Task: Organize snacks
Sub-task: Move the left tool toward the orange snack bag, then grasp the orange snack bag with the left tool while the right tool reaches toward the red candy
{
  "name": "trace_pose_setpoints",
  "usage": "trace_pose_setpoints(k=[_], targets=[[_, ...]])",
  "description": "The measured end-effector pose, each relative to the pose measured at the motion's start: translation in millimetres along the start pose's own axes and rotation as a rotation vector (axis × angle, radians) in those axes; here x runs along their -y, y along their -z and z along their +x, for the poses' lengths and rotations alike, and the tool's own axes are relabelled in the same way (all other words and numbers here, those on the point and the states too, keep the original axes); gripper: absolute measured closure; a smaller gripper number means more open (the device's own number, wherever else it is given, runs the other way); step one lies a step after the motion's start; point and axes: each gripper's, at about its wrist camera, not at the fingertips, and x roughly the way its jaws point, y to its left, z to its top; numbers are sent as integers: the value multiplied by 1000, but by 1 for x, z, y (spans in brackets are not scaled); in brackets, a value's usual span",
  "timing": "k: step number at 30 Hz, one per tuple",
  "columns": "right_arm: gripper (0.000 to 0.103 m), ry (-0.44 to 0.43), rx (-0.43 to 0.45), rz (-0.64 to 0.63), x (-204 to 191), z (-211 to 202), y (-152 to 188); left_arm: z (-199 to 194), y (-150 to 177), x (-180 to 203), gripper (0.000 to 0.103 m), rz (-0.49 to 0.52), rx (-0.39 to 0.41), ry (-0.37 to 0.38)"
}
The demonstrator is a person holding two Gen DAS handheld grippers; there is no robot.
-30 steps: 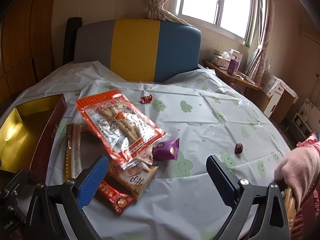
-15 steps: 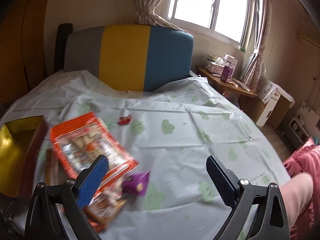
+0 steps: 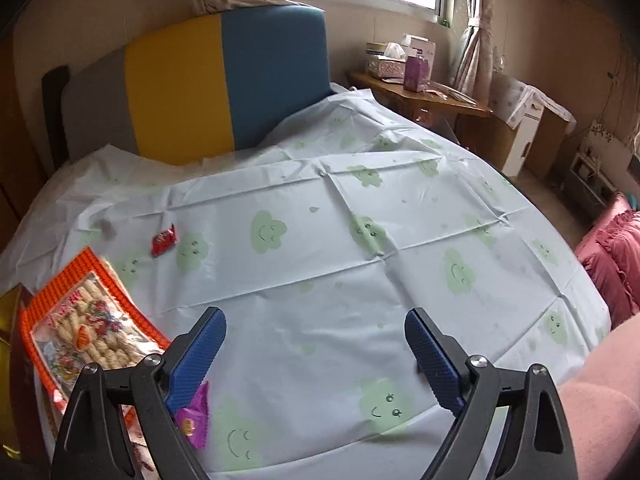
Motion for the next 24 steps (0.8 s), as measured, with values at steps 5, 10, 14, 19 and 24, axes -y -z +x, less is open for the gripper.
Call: trace_pose_setpoints(k=[5, 10, 14, 19, 24], targets=[[10, -9, 10, -51, -11, -3, 1, 23, -25, 13, 44, -56, -24, 50], [10, -15, 8, -75, -16, 0, 0, 52, -39, 27, 45, -110, -75, 116], [10, -26, 18, -65, -15, -3, -2, 74, -45, 33, 46, -117, -93, 113], [10, -39, 13, -55, -13, -2, -3, 98, -47, 37, 66, -144, -123, 132], [10, -41, 13, -63, -14, -2, -3, 111, -52, 48, 99, -116, -120, 159]])
